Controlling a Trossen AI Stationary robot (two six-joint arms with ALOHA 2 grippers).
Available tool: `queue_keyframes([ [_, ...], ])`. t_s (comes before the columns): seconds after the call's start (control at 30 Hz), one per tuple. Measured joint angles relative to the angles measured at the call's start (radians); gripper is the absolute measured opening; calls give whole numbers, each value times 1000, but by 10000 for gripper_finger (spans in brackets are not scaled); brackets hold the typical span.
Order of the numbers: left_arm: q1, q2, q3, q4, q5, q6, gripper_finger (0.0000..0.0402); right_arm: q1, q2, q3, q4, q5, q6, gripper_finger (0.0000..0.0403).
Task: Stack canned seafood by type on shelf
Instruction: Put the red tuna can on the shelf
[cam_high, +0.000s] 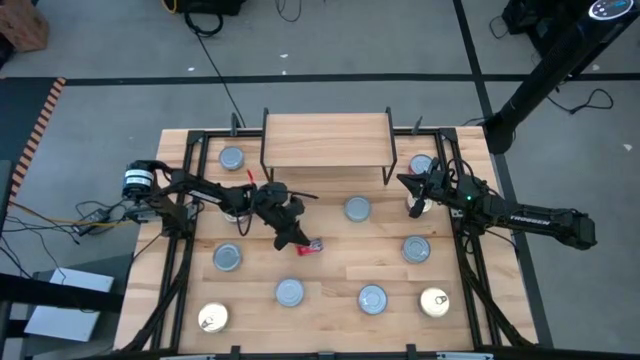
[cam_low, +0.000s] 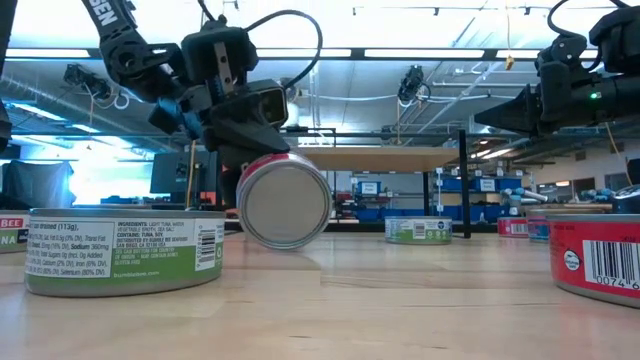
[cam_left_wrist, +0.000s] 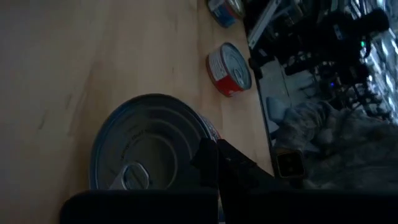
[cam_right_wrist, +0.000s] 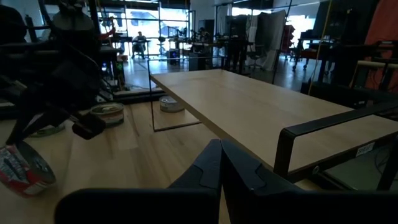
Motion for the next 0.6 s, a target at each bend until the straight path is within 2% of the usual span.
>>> queue_keyframes([
  [0.17,7,0,0,69,24,-91,0,0,0,0,0,0,0,19],
  [0.33,-5,4,0,66,26,-141,0,0,0,0,0,0,0,19],
  [0.47,-9,57,0,89,51,-214,0,0,0,0,0,0,0,19],
  [0.6,-10,138,1,216,111,-294,0,0,0,0,0,0,0,19],
])
